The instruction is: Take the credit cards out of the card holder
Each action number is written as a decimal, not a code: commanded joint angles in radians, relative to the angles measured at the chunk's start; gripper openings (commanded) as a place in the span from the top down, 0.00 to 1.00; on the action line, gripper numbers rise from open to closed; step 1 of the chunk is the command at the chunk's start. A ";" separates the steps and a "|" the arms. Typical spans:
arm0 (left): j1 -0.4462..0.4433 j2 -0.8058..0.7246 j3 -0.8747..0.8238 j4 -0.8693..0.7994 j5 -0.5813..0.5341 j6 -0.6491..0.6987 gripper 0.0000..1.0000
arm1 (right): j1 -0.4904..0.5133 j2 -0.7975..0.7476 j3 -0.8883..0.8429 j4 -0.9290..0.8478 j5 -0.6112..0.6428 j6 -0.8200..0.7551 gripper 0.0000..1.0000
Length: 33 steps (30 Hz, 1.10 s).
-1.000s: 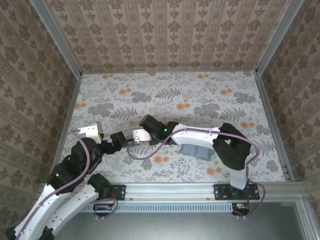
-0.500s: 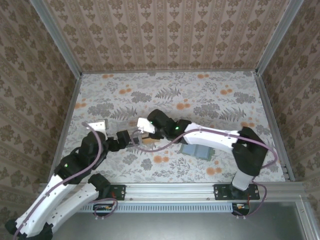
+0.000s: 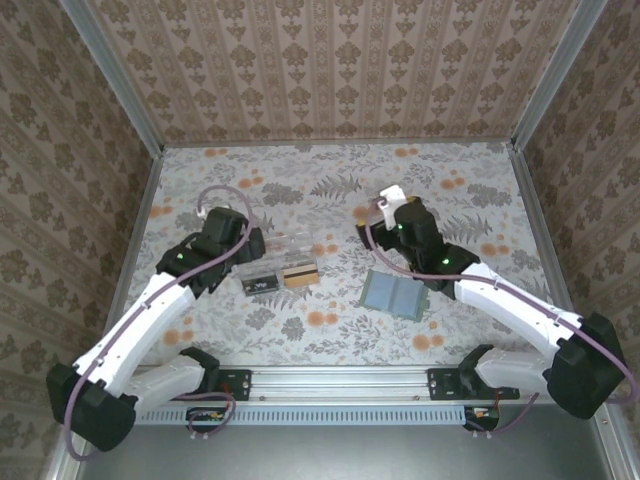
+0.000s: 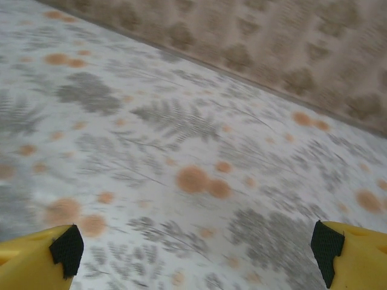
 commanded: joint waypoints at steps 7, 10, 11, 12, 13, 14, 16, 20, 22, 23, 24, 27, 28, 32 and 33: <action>0.401 0.150 -0.006 0.265 -0.098 0.231 0.00 | -0.228 0.054 -0.156 0.148 0.237 0.108 0.00; 0.470 0.228 -0.015 0.335 -0.073 0.321 0.00 | -0.274 0.129 -0.171 0.208 0.277 0.097 0.00; 0.478 0.250 -0.033 0.384 -0.072 0.361 0.00 | -0.295 0.147 -0.172 0.228 0.272 0.100 0.00; 0.479 0.270 -0.057 0.436 -0.078 0.394 0.00 | -0.319 0.164 -0.178 0.259 0.252 0.101 0.00; 0.479 0.285 -0.078 0.484 -0.080 0.411 0.00 | -0.338 0.176 -0.185 0.289 0.234 0.104 0.00; 0.480 0.302 -0.106 0.548 -0.080 0.431 0.00 | -0.365 0.190 -0.194 0.328 0.210 0.106 0.00; 0.489 0.329 -0.162 0.670 -0.071 0.467 0.00 | -0.402 0.207 -0.225 0.414 0.167 0.108 0.00; 0.530 0.371 -0.262 0.899 -0.011 0.475 0.00 | -0.476 0.262 -0.252 0.509 0.066 0.100 0.00; 0.539 0.380 -0.286 0.968 0.012 0.477 0.00 | -0.515 0.275 -0.282 0.578 0.033 0.113 0.00; 0.546 0.393 -0.292 0.983 0.040 0.480 0.00 | -0.535 0.278 -0.294 0.608 -0.013 0.118 0.00; 0.547 0.415 -0.307 1.015 0.037 0.480 0.00 | -0.548 0.283 -0.314 0.646 -0.041 0.121 0.00; 0.547 0.422 -0.327 1.059 0.069 0.473 0.00 | -0.553 0.298 -0.357 0.740 -0.107 0.103 0.00; 0.547 0.420 -0.333 1.072 0.096 0.474 0.00 | -0.554 0.315 -0.366 0.778 -0.144 0.088 0.00; 0.525 0.395 -0.448 1.288 0.132 0.471 0.00 | -0.555 0.359 -0.408 0.889 -0.225 0.057 0.00; 0.522 0.408 -0.430 1.275 0.133 0.478 0.00 | -0.555 0.365 -0.414 0.912 -0.226 0.055 0.00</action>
